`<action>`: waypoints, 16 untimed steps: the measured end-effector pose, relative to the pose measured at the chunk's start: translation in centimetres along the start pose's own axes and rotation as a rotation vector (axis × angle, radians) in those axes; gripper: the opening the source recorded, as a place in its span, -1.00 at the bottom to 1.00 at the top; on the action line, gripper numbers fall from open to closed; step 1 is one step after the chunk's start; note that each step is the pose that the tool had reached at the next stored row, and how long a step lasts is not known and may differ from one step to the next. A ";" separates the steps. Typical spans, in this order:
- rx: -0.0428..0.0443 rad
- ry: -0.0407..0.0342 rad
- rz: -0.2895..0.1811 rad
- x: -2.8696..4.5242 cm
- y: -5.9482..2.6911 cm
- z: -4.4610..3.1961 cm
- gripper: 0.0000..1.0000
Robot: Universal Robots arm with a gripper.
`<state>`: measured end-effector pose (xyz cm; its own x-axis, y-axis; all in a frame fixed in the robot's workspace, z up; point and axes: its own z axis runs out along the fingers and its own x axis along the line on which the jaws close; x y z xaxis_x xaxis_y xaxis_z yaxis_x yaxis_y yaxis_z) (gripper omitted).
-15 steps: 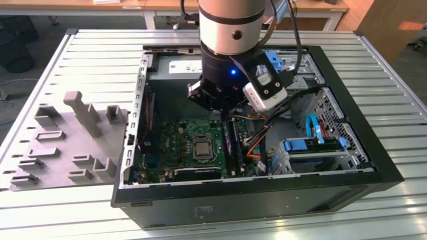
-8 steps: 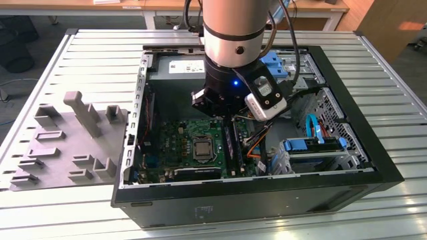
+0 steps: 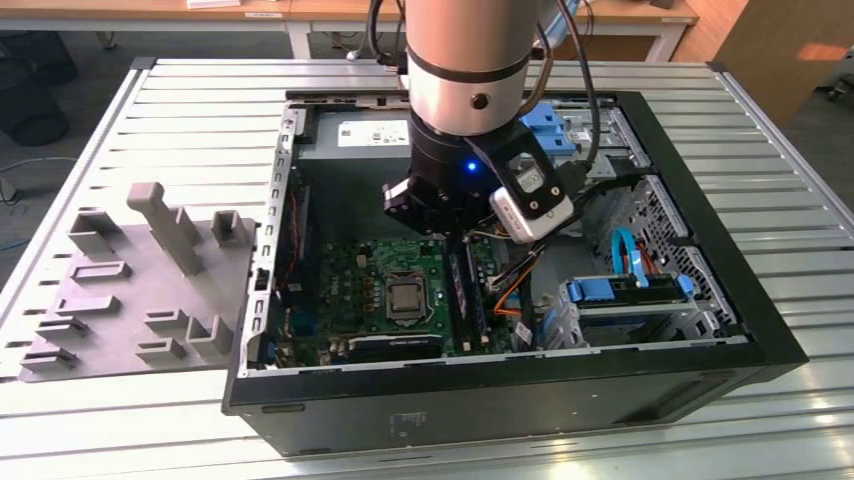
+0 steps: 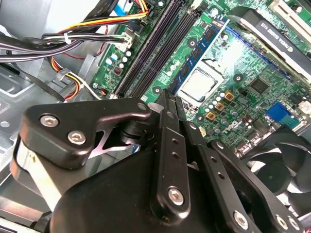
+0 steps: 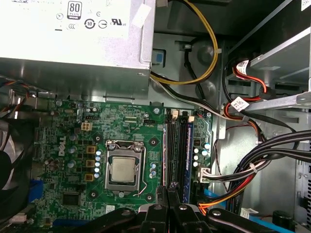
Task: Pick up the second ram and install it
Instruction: 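Insert the second ram into the second slot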
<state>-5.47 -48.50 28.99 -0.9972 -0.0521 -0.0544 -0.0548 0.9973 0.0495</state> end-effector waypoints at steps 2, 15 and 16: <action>-0.0001 0.0000 0.000 -0.03 0.00 0.01 -0.76; 0.0005 -0.0010 0.016 -0.17 -0.02 0.23 -0.76; 0.0010 -0.0011 0.021 -0.18 -0.02 0.28 -0.76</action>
<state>-5.27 -48.50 28.73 -0.9980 -0.0312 -0.0545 -0.0340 0.9982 0.0496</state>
